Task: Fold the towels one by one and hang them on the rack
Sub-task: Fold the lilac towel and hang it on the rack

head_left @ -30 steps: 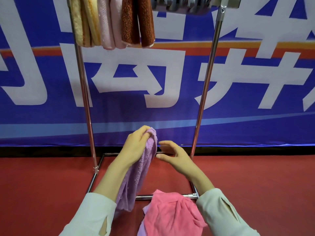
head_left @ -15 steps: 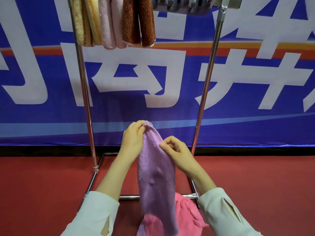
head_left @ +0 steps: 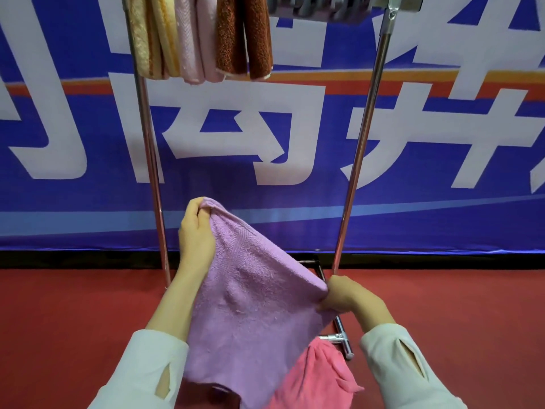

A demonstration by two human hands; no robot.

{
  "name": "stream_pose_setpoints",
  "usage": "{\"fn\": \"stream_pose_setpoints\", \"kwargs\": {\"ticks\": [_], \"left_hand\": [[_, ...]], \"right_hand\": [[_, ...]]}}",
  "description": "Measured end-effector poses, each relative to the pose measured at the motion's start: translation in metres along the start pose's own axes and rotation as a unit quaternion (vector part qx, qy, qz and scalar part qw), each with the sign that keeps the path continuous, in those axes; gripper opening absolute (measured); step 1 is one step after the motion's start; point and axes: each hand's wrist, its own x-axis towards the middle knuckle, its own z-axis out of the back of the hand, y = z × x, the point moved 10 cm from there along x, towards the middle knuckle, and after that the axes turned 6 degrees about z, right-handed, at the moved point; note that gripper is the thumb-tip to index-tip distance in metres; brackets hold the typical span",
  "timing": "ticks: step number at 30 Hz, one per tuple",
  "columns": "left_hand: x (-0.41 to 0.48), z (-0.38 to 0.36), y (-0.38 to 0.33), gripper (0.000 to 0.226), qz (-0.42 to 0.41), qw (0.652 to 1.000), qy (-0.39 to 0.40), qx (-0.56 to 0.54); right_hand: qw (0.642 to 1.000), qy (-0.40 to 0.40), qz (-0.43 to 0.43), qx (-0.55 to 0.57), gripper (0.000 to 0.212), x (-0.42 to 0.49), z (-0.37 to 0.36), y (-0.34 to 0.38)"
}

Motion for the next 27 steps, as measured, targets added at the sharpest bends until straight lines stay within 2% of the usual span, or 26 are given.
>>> {"fn": "stream_pose_setpoints", "kwargs": {"ticks": [3,5,10,13,14,16,18,23,27], "left_hand": [[-0.001,0.004,0.007,0.024,0.007,0.999,-0.016,0.032],[0.001,0.010,0.016,0.026,0.020,0.998,-0.035,0.040],[0.005,0.019,0.034,0.026,0.050,0.996,-0.057,0.043],[0.004,0.021,0.038,0.026,0.061,0.995,-0.065,0.043],[0.005,0.022,0.039,0.026,0.062,0.995,-0.067,0.044],[0.005,0.023,0.040,0.026,0.061,0.994,-0.070,0.050],[0.006,0.024,0.041,0.027,0.066,0.993,-0.076,0.055],[0.007,0.028,0.044,0.029,0.076,0.993,-0.079,0.051],[0.008,0.032,0.044,0.029,0.076,0.992,-0.083,0.051]], "right_hand": [[0.997,-0.046,-0.026,0.055,0.065,-0.002,0.010,-0.009],[0.989,-0.097,-0.045,0.103,0.072,-0.005,0.024,-0.016],[0.955,-0.182,-0.058,0.227,0.067,-0.015,0.045,-0.023],[0.948,-0.196,-0.065,0.240,0.078,-0.015,0.047,-0.027],[0.952,-0.201,-0.069,0.222,0.072,-0.016,0.049,-0.030],[0.950,-0.227,-0.074,0.202,0.043,-0.019,0.054,-0.033],[0.939,-0.253,-0.068,0.222,0.022,-0.022,0.059,-0.034],[0.910,-0.301,-0.038,0.281,0.020,-0.030,0.075,-0.034],[0.901,-0.240,-0.031,0.360,0.016,-0.023,0.063,-0.036]]}}
